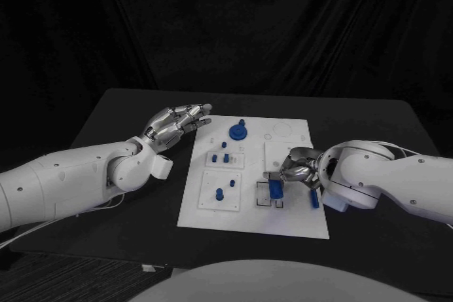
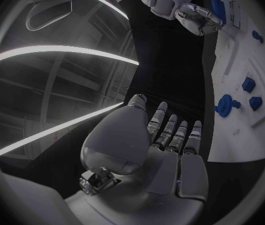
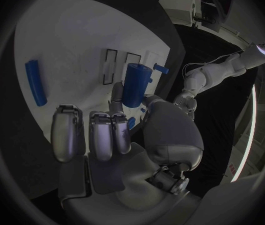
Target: Assemble the parts on the task board
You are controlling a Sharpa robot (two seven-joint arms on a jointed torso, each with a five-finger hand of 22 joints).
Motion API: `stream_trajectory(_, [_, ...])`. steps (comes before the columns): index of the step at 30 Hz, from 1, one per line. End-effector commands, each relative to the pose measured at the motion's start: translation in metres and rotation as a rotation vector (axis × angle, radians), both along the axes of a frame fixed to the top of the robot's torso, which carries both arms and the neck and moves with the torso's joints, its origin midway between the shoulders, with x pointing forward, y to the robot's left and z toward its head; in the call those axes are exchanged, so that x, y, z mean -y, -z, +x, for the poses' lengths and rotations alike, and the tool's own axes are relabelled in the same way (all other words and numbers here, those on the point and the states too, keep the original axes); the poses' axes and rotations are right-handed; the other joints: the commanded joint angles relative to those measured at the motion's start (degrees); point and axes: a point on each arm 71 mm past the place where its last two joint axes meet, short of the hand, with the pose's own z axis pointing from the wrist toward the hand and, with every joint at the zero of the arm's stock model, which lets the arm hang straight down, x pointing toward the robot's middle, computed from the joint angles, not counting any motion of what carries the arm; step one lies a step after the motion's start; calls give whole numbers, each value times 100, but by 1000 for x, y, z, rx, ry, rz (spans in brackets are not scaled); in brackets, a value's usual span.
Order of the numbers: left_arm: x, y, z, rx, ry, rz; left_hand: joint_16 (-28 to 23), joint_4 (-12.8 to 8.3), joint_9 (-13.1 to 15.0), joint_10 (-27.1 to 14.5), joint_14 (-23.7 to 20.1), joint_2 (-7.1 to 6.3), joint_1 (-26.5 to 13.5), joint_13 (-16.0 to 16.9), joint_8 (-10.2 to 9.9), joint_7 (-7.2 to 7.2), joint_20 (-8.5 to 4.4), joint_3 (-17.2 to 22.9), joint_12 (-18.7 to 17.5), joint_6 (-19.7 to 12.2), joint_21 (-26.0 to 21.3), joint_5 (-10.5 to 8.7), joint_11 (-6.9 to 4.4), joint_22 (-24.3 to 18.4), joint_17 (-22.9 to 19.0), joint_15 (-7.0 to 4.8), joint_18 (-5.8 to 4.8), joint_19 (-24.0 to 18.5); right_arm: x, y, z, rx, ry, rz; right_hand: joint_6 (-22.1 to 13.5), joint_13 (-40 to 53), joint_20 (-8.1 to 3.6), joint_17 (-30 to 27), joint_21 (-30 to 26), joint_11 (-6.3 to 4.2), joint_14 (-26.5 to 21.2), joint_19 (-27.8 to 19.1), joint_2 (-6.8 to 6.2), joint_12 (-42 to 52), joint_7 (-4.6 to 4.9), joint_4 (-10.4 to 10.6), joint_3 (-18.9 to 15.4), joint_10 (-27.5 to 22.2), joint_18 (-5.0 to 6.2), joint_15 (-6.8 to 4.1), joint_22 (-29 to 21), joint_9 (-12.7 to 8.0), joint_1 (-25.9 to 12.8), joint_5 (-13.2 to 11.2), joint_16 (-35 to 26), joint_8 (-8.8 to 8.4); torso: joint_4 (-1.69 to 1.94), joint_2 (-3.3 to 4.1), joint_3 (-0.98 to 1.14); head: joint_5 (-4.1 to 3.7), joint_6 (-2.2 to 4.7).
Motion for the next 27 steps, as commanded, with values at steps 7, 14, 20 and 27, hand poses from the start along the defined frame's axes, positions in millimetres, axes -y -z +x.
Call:
stream_trajectory(7, [2,-1,-1,0,11,-19,29,-2,7,7,28,-12,52,5,20,287,9,33,-3,-3,10,20,45,2,7,24,41,13,-11,7,-2,-17,-31,-14,-46,1510,29,1509,-109,81,601,160,41,14,67,-81,103,599,-33,55,1194,-169,-76,-327,15,-173,4,8,0,3,-1])
stream_trajectory(14, [2,-1,-1,0,13,-19,36,-4,8,6,31,-13,60,5,22,288,9,40,-3,0,10,25,43,0,8,31,46,12,-15,10,-2,-31,-62,-35,-32,1510,44,1509,-122,94,601,157,73,14,81,-76,85,599,-29,68,1190,-250,-91,-482,15,-237,1,4,0,4,-1])
stream_trajectory(20, [3,-1,-1,-1,15,-20,36,-4,8,6,31,-13,60,5,22,288,9,40,-3,0,10,25,43,0,8,31,46,12,-15,14,-4,-40,-82,-57,-23,1510,53,1509,-141,103,601,150,121,14,91,-51,76,599,-25,76,1184,-308,-123,-563,15,-282,-2,2,1,15,-1])
stream_trajectory(27, [2,0,-1,-3,14,-18,43,-3,7,5,33,-13,65,5,23,289,9,45,-4,-3,10,27,44,-2,9,36,50,11,-13,18,-6,-48,-89,-68,19,1510,64,1509,-156,111,601,146,166,14,99,-25,31,599,-22,85,1179,-393,-179,-781,15,-335,-1,3,0,13,-1])
